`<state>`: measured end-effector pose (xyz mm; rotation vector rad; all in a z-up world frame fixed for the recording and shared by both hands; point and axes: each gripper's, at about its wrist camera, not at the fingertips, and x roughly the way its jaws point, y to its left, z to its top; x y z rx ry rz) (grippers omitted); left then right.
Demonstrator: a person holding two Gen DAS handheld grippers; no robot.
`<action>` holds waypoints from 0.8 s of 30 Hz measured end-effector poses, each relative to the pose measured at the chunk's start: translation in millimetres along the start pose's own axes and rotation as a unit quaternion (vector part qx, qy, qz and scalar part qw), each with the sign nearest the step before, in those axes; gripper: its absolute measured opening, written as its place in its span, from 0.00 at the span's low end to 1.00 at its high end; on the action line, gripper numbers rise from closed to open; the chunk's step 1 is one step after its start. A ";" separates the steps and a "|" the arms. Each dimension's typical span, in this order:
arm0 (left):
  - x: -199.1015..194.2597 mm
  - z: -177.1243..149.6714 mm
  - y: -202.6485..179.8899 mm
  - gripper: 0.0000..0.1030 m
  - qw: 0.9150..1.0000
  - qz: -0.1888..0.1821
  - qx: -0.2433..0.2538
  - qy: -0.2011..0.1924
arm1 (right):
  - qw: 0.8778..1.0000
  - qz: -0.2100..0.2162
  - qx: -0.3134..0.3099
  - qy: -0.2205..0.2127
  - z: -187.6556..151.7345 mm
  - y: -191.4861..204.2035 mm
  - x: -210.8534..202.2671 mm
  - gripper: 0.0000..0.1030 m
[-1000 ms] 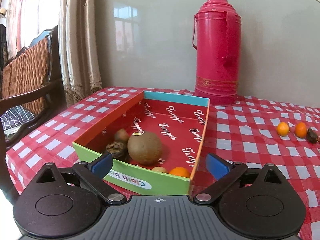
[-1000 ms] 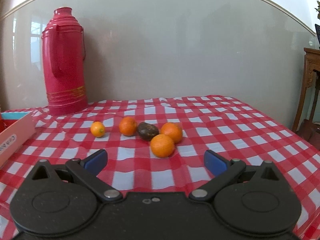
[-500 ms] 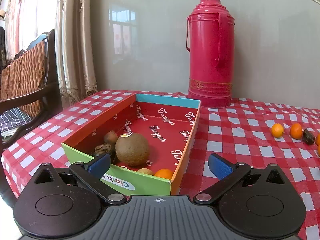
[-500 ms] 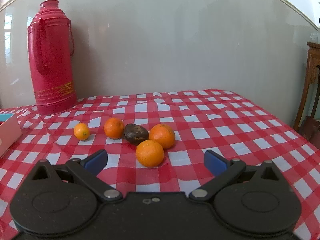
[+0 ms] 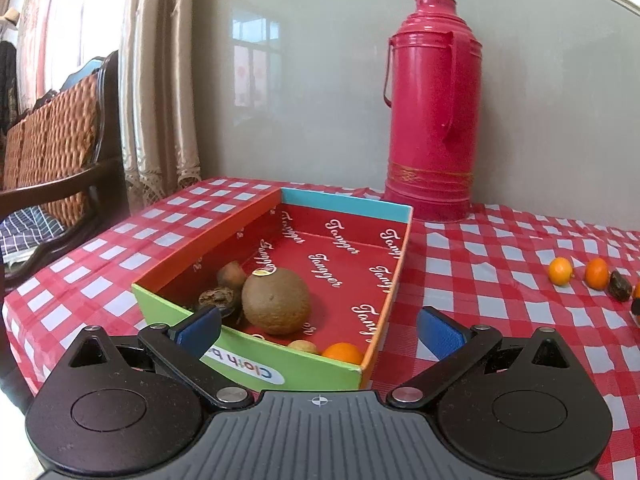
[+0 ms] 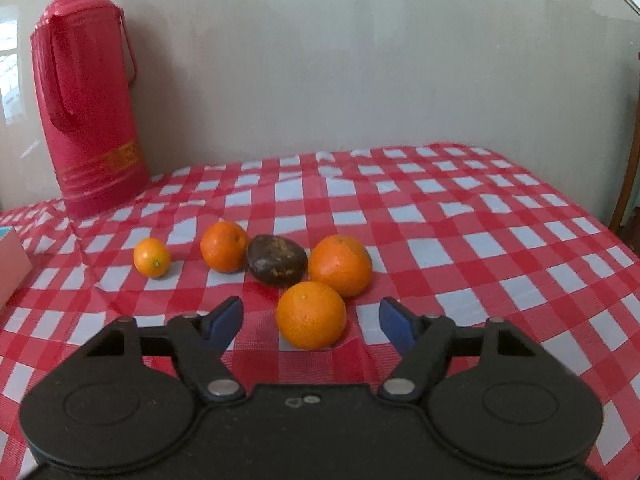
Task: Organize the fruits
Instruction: 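Reach the right gripper to a large orange and close on it, then carry the orange with the right gripper into the box and release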
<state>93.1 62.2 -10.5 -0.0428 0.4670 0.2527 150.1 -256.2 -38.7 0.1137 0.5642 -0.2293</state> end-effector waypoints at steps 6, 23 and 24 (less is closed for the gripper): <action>4.1 0.9 11.6 1.00 1.000 0.004 -0.018 0.007 | 1.000 -0.003 -0.006 0.010 1.2 4.9 6.0 0.44; 5.4 1.0 28.2 1.00 0.999 0.018 -0.032 0.006 | 1.000 -0.002 -0.024 0.008 0.3 11.0 2.7 0.30; 5.3 1.0 29.0 1.00 0.999 0.019 -0.033 0.006 | 1.000 -0.001 -0.026 0.008 0.4 12.3 2.0 0.30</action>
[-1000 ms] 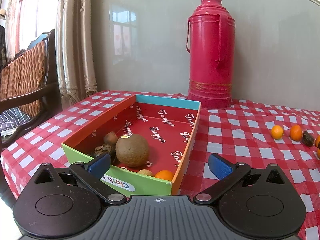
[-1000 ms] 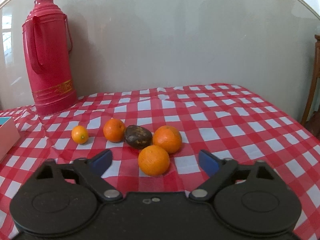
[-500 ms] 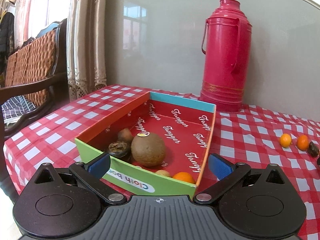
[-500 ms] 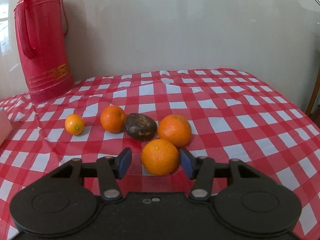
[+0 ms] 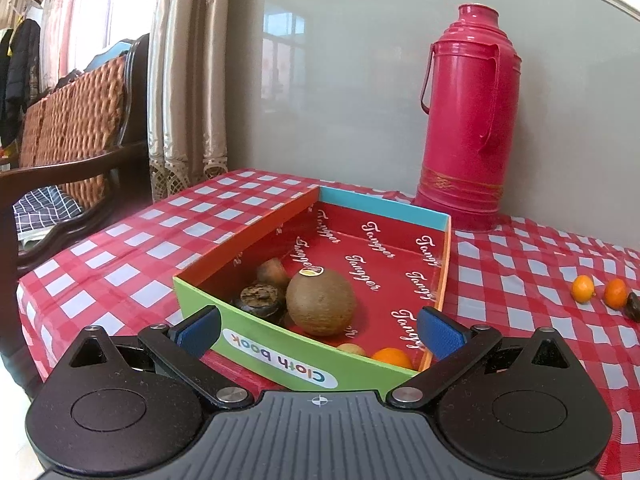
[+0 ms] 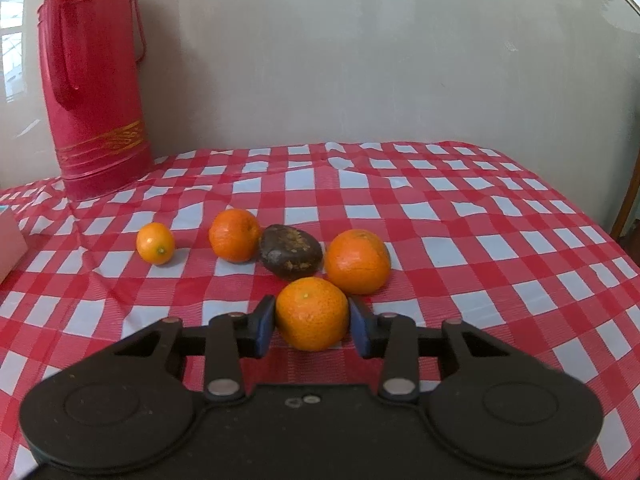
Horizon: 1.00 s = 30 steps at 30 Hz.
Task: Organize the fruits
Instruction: 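Carry the orange with the right gripper into the box and release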
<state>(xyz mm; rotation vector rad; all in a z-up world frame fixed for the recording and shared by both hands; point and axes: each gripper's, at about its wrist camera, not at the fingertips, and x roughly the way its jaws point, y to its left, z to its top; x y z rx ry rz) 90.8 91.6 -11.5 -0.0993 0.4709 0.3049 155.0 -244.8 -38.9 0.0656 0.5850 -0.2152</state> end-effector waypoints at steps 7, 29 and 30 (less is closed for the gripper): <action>-1.5 1.1 13.7 1.00 1.000 0.011 -0.010 -0.004 | 1.000 0.022 -0.011 -0.017 2.7 14.9 -12.0 0.30; -4.0 0.8 109.3 1.00 0.993 0.077 -0.092 -0.012 | 0.957 0.262 -0.113 -0.059 13.6 188.0 -68.4 0.30; -4.4 0.5 113.8 1.00 0.992 0.081 -0.096 -0.013 | 0.953 0.271 -0.121 -0.057 11.7 197.1 -70.3 0.30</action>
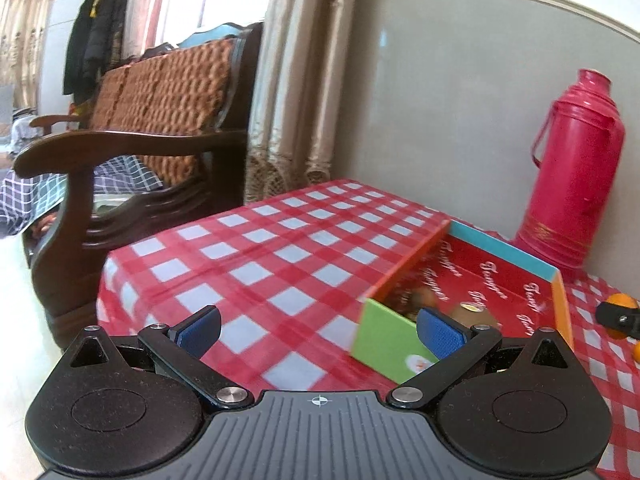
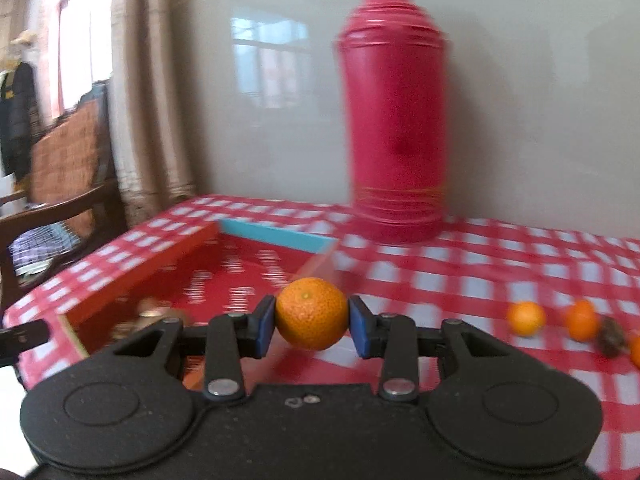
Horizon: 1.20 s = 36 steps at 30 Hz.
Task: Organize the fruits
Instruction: 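Carry the orange with the right gripper into the box and release, then move the left gripper from the box back toward a small orange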
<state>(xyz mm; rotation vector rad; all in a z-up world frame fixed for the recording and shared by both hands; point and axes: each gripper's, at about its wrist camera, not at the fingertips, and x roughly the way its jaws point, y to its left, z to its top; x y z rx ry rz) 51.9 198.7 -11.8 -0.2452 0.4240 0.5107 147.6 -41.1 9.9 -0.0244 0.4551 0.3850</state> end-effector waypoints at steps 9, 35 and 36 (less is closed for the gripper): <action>5.2 2.0 29.8 1.00 0.999 0.023 -0.023 -0.005 | 0.998 0.047 -0.035 0.024 -7.2 53.4 17.2 0.30; -3.5 -1.9 6.3 1.00 1.000 0.014 0.013 -0.014 | 0.999 -0.022 -0.011 -0.025 -15.8 10.7 -16.6 0.78; -4.1 -2.3 4.5 1.00 1.000 0.013 0.015 -0.014 | 0.999 -0.033 -0.008 -0.027 -17.0 5.2 -18.7 0.84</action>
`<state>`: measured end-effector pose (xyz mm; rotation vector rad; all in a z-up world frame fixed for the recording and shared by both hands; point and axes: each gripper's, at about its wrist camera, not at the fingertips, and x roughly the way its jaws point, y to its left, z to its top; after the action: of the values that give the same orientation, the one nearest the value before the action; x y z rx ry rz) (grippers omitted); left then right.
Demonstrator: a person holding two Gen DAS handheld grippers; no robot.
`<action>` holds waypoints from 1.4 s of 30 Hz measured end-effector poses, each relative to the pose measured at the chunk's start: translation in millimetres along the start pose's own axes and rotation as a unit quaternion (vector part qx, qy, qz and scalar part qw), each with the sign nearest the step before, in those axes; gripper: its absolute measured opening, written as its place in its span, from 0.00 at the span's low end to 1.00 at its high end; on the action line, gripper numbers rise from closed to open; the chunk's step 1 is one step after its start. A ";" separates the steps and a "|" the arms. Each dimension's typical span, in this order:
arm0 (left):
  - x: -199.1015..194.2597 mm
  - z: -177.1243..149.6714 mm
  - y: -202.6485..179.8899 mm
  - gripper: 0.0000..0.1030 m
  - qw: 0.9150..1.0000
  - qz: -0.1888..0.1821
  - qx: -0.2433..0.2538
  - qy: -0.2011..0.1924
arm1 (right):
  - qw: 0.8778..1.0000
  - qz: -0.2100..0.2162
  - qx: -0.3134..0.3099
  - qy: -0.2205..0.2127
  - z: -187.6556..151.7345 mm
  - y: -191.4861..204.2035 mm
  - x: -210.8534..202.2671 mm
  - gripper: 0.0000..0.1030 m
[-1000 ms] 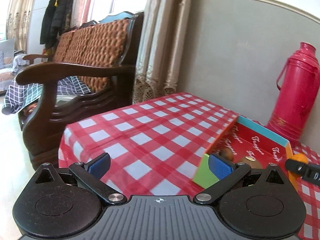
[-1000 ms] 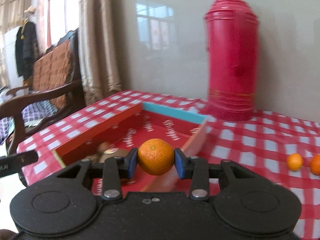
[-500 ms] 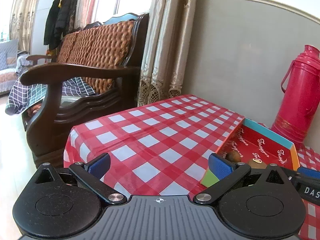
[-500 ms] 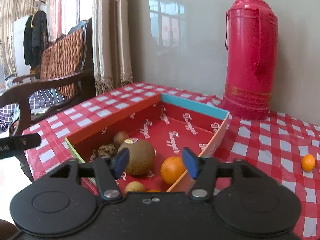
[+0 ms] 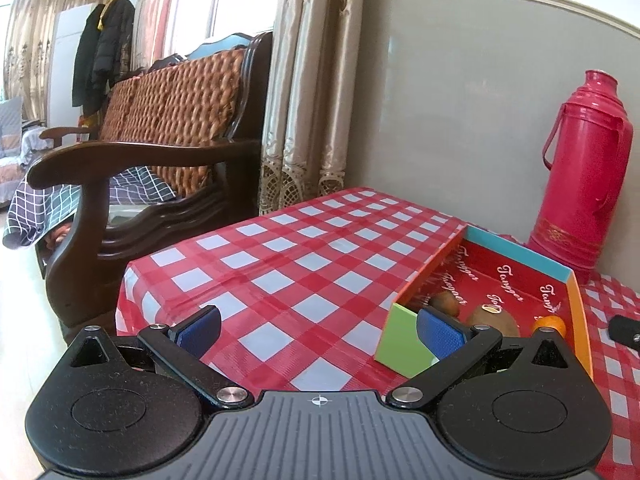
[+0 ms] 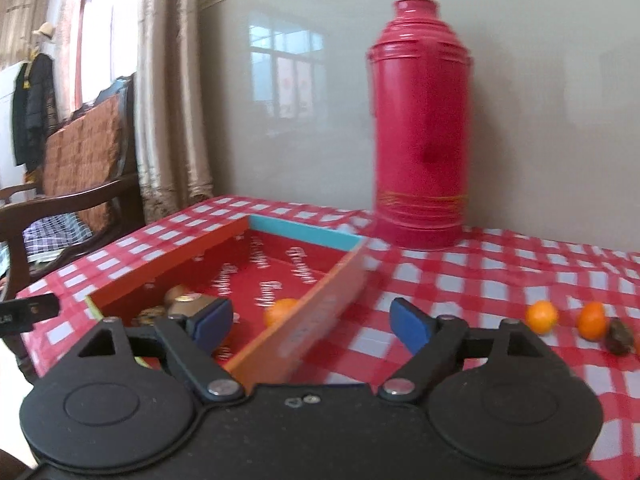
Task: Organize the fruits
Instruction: 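Move the left gripper from the box back toward a small orange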
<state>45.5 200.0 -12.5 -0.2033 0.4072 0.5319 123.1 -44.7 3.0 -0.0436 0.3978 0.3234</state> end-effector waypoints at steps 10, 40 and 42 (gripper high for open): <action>-8.1 -4.1 -26.9 1.00 0.999 -0.012 0.033 -0.005 | 0.991 -0.127 0.043 -0.014 -18.6 -67.0 -19.2 0.93; -62.3 -31.8 -219.1 1.00 0.958 -0.194 0.207 -0.038 | 0.913 -0.380 0.131 -0.071 -76.1 -196.6 -119.5 0.95; -61.7 -27.8 -238.7 1.00 0.953 -0.212 0.213 -0.029 | 0.910 -0.386 0.132 -0.072 -78.4 -199.2 -122.9 0.95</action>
<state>114.4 -37.4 8.6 0.1426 0.3980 0.0190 50.0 -278.7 -25.8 0.0882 0.2487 -0.5122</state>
